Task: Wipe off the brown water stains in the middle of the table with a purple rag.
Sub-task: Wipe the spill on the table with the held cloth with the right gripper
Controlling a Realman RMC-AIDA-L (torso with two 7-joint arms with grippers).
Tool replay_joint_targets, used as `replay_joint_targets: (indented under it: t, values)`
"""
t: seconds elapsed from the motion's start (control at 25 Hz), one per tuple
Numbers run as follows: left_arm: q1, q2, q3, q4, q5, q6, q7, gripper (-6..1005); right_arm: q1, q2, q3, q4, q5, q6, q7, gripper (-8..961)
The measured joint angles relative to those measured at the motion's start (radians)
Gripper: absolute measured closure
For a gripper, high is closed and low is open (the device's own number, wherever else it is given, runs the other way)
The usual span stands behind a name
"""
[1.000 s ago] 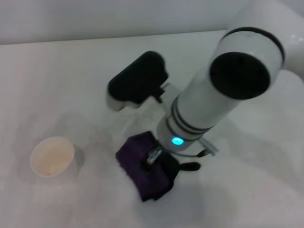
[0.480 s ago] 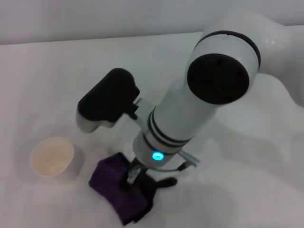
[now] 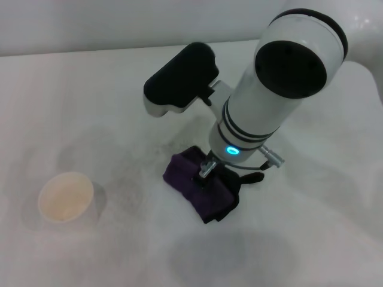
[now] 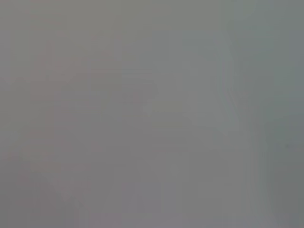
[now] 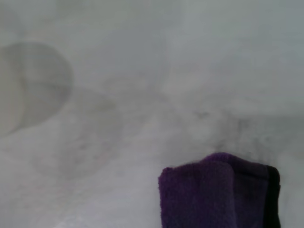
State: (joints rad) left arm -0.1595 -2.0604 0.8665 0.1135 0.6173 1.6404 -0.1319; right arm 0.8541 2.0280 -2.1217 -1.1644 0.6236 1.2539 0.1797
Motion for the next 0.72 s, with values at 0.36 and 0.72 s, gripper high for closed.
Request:
replay_joint_targets:
  t: [0.36, 0.72]
  values:
    - [-0.009, 0.0, 0.0, 0.0, -0.005, -0.001, 0.0, 106, 0.009, 0.0, -0.037, -0.037, 0.153, -0.066, -0.084, 895]
    - [-0.018, -0.001, 0.0, 0.0, -0.005, -0.001, 0.0, 107, 0.02, 0.0, -0.099, -0.022, 0.295, -0.125, -0.166, 894]
